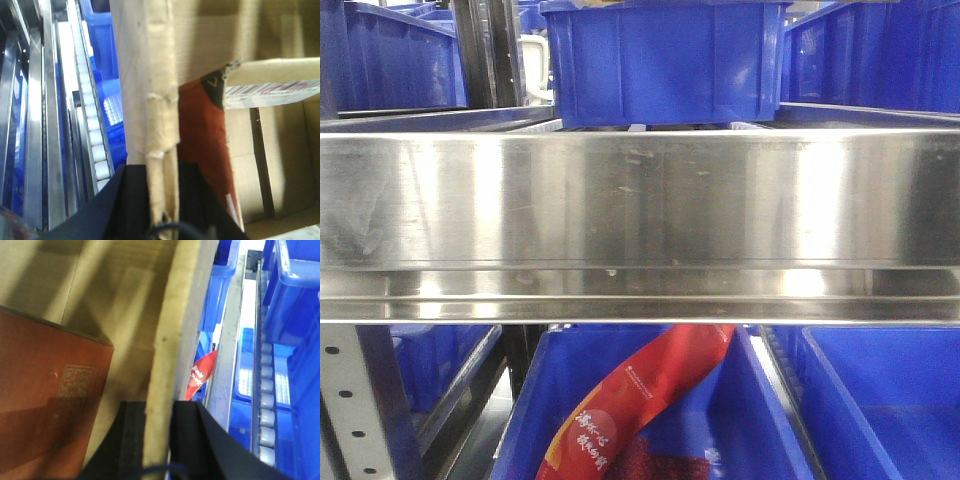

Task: Stack two boxes on right shelf middle
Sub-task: 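Align the base in front of the shelf's middle level, then lower the held box stack onto the middle shelf rollers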

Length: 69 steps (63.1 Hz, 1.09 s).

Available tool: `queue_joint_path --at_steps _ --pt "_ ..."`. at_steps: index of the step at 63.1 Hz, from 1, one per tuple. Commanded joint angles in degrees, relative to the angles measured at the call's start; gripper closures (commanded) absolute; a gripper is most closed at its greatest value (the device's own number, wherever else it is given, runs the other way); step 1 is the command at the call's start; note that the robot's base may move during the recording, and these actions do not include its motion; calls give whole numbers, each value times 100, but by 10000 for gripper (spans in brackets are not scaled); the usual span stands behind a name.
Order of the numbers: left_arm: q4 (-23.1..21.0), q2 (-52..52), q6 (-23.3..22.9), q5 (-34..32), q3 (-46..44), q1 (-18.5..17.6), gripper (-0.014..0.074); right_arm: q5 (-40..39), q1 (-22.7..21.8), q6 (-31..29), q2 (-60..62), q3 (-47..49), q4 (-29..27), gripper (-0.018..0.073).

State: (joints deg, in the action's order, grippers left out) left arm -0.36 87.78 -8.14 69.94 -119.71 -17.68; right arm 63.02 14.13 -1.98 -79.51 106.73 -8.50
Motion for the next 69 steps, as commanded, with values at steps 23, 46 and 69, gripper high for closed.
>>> queue_joint_path --at_steps 23,46,69 --pt "206 692 -4 3 276 28 708 318 -28 -56 -665 52 28 711" --pt "357 807 -4 3 923 28 475 430 -28 -56 -1192 52 28 445" --pt "322 477 -4 3 913 28 101 457 -28 -56 -753 174 28 -8"
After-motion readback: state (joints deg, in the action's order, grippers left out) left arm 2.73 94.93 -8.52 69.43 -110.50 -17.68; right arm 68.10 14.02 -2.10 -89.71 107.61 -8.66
